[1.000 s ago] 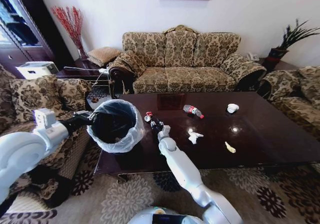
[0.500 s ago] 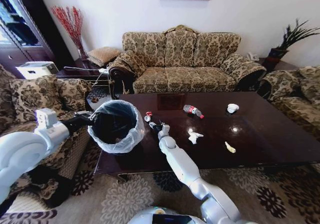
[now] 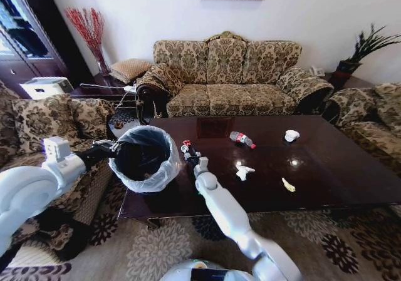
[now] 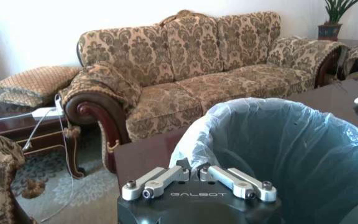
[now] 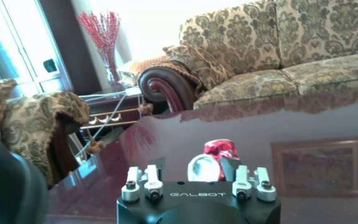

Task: Move to the front of the table and place the trash on the table into the trash bin.

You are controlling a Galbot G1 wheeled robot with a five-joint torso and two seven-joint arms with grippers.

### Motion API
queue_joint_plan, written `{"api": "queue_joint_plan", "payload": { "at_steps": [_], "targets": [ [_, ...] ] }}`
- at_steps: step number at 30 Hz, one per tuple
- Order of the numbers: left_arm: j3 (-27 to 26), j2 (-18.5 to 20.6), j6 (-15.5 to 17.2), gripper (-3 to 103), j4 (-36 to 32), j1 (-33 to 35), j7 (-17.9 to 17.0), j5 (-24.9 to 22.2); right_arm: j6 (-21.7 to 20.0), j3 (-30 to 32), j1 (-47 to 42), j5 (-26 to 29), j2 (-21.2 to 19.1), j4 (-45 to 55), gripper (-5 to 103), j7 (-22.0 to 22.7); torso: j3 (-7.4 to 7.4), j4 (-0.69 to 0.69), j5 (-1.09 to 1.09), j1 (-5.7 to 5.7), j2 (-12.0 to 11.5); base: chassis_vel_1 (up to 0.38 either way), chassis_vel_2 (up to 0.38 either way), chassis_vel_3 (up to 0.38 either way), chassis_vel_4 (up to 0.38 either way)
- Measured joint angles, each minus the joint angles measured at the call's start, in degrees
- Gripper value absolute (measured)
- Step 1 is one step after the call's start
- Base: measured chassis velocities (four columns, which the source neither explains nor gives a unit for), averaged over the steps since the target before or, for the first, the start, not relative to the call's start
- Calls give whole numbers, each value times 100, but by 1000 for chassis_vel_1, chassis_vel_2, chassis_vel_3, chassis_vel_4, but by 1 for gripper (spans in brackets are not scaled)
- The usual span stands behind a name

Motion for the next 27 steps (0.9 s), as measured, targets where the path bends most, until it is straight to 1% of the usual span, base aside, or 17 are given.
{"api": "queue_joint_plan", "payload": {
  "at_steps": [4,5,6,7,8,9,11,15,21,22,24,27],
  "targets": [
    [-21,52,-2,4,-4,5,-3,-16,203,77,273,-84,-3,-594,82,-39,1,-4,0,1,0,0,0,0,0],
    [-21,52,-2,4,-4,5,-3,-16,203,77,273,-84,-3,-594,82,-39,1,-4,0,1,0,0,0,0,0],
    [-36,53,-2,4,-4,10,-3,-20,243,94,334,-88,-3,-738,86,-67,1,-3,1,2,0,0,0,0,0],
    [-45,50,-2,4,-6,15,-3,-21,284,108,393,-97,-4,-877,86,-98,1,-3,1,2,0,0,0,0,0],
    [-50,41,-2,4,-12,20,-4,-22,330,119,453,-102,-4,-1010,92,-132,1,-3,1,1,0,0,0,0,0],
    [-50,41,-2,4,-12,20,-4,-22,330,119,453,-102,-4,-1010,92,-132,1,-3,1,1,0,0,0,0,0],
    [-52,17,-2,4,-22,24,-4,-22,386,124,539,-92,-5,-1195,96,-170,1,-1,0,1,0,0,0,0,0],
    [-55,-2,-2,4,-25,33,-4,-22,399,113,615,-32,-5,-1291,100,-226,1,-2,1,1,0,0,0,0,0],
    [-40,12,-2,4,-15,19,-5,-21,440,101,706,-24,-5,-1480,100,-292,1,-1,1,1,0,0,0,0,0],
    [-32,19,-2,4,-14,18,-4,-21,474,106,753,-20,-5,-1582,103,-319,1,-2,1,1,0,0,0,0,0],
    [-23,27,-2,4,-1,19,-4,-21,524,122,836,15,-6,-1759,100,-378,1,-2,1,1,0,0,0,0,0],
    [-15,30,-2,4,5,20,-3,-21,575,127,904,48,-6,-1866,99,-438,1,-3,1,2,0,0,0,0,0]
  ]
}}
